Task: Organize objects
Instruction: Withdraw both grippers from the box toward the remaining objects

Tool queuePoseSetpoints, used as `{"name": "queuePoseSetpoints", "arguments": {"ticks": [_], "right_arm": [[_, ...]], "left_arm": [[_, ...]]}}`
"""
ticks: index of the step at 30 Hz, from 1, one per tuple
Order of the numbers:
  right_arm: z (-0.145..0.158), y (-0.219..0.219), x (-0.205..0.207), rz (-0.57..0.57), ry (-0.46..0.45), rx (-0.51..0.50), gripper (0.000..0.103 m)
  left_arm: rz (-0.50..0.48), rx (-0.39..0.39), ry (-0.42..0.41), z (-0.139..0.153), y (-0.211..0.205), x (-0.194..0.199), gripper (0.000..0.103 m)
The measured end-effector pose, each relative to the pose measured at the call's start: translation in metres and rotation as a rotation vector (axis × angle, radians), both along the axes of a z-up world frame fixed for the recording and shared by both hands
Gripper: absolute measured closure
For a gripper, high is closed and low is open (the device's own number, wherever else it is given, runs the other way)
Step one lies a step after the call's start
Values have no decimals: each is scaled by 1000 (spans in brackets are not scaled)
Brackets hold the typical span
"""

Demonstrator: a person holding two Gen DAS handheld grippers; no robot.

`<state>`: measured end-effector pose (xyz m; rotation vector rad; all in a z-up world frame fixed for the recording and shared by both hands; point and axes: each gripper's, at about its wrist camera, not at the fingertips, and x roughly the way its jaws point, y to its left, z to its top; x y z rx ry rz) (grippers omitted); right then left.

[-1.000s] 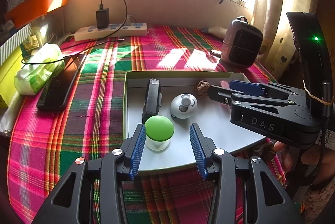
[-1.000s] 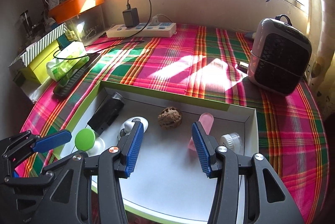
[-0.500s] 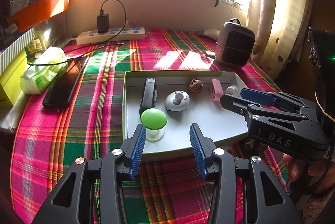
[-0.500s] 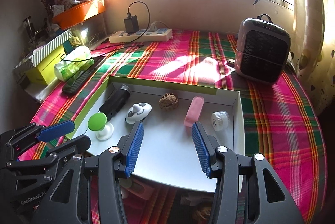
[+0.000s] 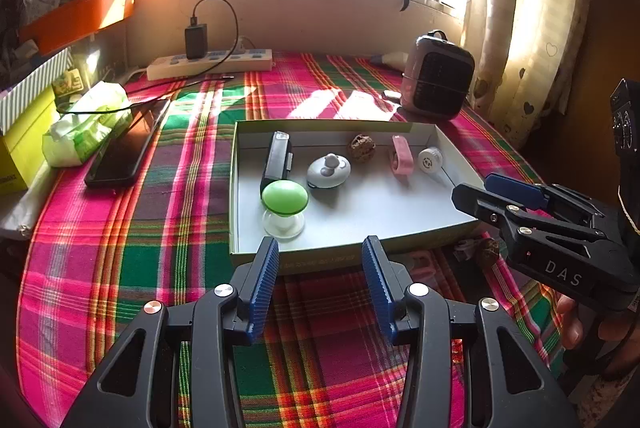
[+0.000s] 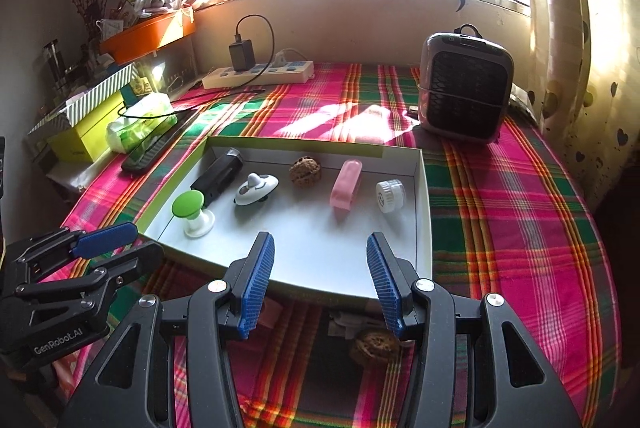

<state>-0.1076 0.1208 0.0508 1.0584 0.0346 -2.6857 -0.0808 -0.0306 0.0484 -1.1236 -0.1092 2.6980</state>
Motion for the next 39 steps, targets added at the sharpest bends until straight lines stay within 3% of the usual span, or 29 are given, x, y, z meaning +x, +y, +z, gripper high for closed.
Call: {"name": "queuePoseSetpoints", "arguments": {"ticks": [17,39], "right_arm": [[-12,27,35,-56,8,6,53],[-41,38,36,-74,-86,-2,53]], "left_arm": [[-88,34,-58,-17,19,15,61],[-110,23,-114,-33,32,9,61]]}}
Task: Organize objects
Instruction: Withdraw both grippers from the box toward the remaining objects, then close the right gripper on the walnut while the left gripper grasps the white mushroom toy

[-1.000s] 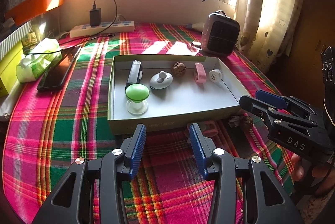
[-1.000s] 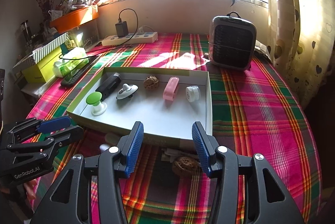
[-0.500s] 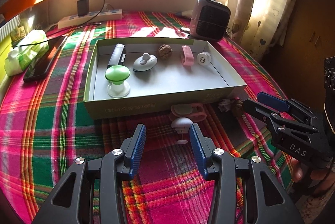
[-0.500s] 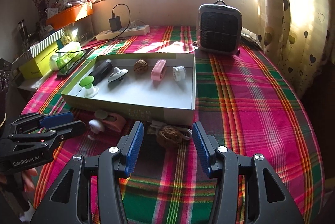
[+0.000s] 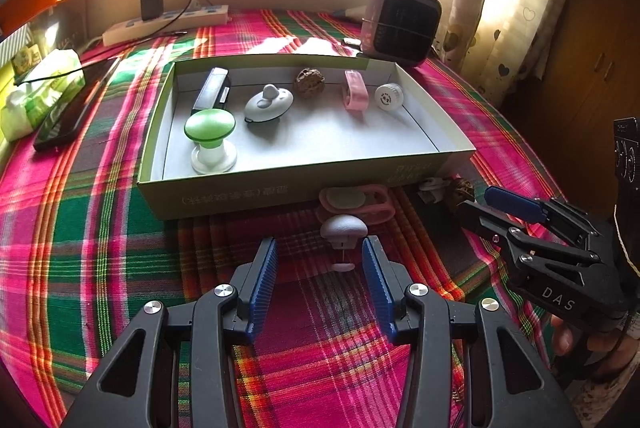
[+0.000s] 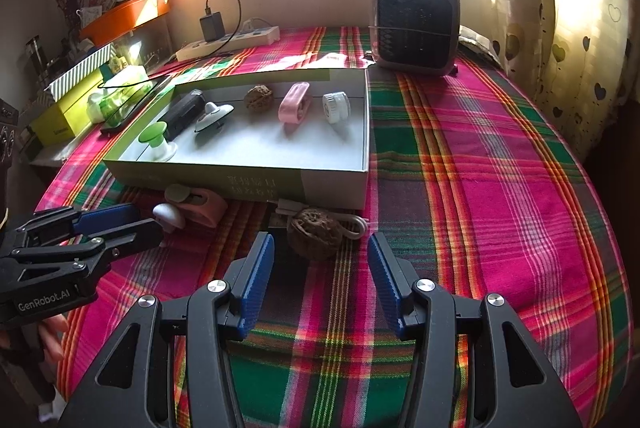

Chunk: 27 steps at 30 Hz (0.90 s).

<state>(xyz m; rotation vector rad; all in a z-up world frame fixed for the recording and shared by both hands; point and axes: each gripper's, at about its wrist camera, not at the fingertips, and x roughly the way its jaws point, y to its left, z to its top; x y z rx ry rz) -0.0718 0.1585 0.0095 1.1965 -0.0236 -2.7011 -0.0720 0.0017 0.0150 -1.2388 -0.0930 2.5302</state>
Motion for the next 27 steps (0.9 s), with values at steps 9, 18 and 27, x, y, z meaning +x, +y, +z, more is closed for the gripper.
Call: {"name": "queuePoseSetpoints", "arguments": {"ticks": [9,18,27], "right_arm": [[-3,1,-5,-8,-29,-7,53],[-1,-1,-9,-8,-21,-5,53],[-1,3,-10,-31,-19,-16,66]], "left_arm": [[-10,-7,-13,-3,5,-3,61],[-10,-16,-10,-3,10,-6,61],[1,-15,-11,-2,10,-9,61]]}}
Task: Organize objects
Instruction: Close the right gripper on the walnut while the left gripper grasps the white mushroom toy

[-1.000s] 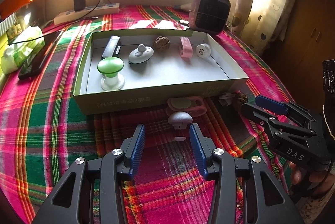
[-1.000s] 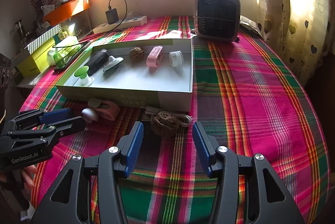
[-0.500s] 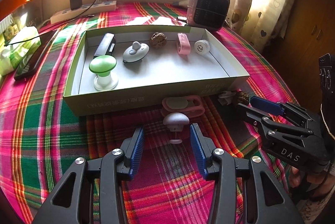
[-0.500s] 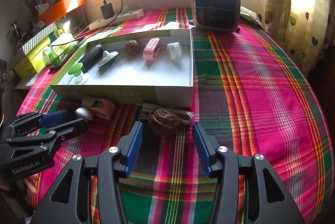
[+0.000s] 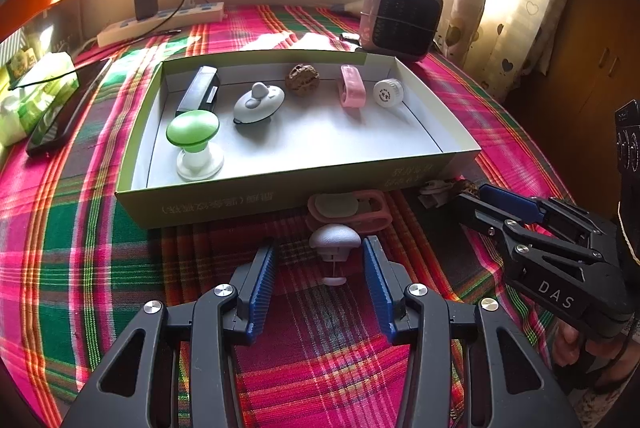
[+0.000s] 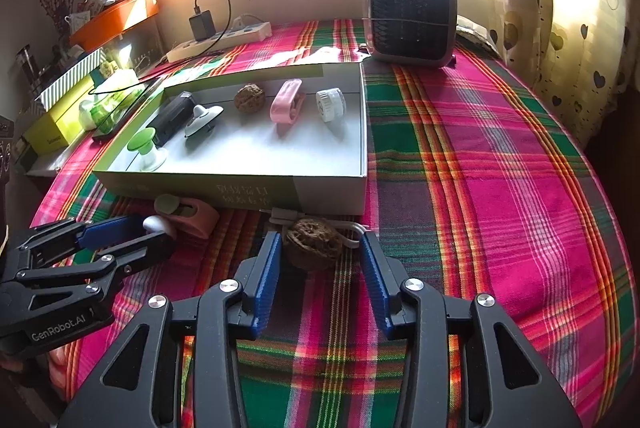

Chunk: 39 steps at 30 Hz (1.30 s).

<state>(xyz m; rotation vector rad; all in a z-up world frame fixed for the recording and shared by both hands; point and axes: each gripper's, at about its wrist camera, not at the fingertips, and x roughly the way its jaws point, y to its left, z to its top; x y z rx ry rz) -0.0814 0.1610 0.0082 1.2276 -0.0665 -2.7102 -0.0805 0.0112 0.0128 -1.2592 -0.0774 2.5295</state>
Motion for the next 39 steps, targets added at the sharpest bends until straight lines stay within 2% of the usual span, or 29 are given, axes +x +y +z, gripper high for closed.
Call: {"name": "queuePoseSetpoints", "arguments": {"ticks": [5,12,21,31,35,39], "right_arm": [[0,1,1,5,-3,-5,68],[0,1,3,11,2,1,71],[3,0,10,30,2,6,71],[3,-3,17,51,-2,15,71],[3,-2,19,58,2,17,71],[1,-5,18,66,-2,33,71]], "left_arm": [[0,2,0,0,-1,0,65],[-5,0,-2,-1,-1,2,77],[-8,3,-3,0,-5,5,82],[-18,28,-14,0,-7,8,81],[-24,32,-12,0,-6,7,72],[-28,17,-9,0,-3,6,69]]}}
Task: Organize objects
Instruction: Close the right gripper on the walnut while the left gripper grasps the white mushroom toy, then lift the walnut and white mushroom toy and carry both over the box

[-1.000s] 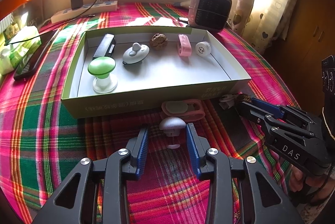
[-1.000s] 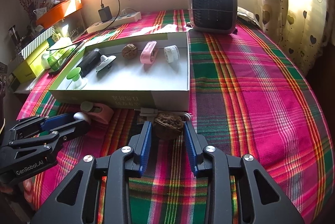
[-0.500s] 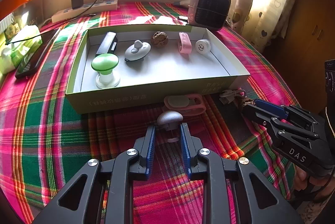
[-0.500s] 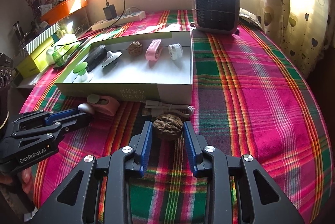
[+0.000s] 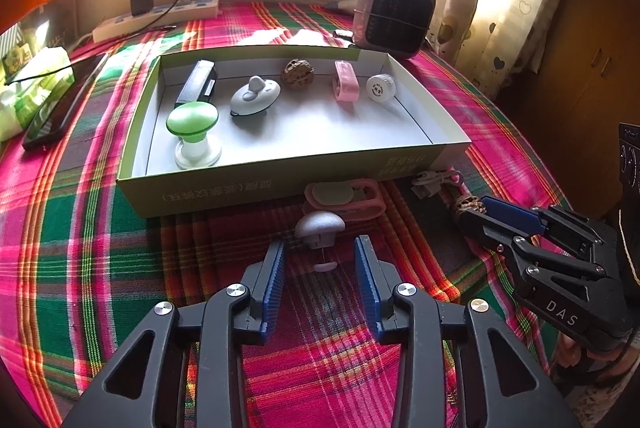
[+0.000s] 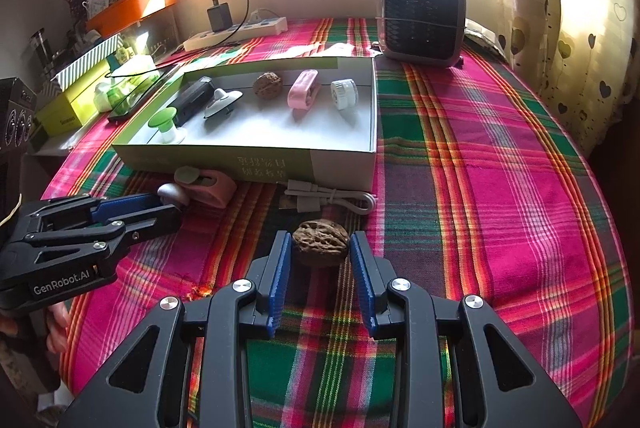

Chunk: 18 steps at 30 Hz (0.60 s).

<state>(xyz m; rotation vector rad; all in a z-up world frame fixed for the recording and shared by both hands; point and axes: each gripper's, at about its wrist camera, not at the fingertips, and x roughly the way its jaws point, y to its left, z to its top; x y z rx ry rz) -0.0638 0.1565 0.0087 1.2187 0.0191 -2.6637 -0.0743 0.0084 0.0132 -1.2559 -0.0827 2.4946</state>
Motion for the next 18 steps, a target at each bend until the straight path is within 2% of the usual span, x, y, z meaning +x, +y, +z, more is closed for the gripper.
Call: {"name": "queuePoseSetpoints", "arguments": {"ticks": [16,18], "right_arm": [[-6,-2,-10,-12,-20,17,71],[-6,-3,-10,-12,-20,18,71]], "left_arm": [[27,-46,11,0,6,-12,69],[26,-55,16,-1,6,-11,73]]}}
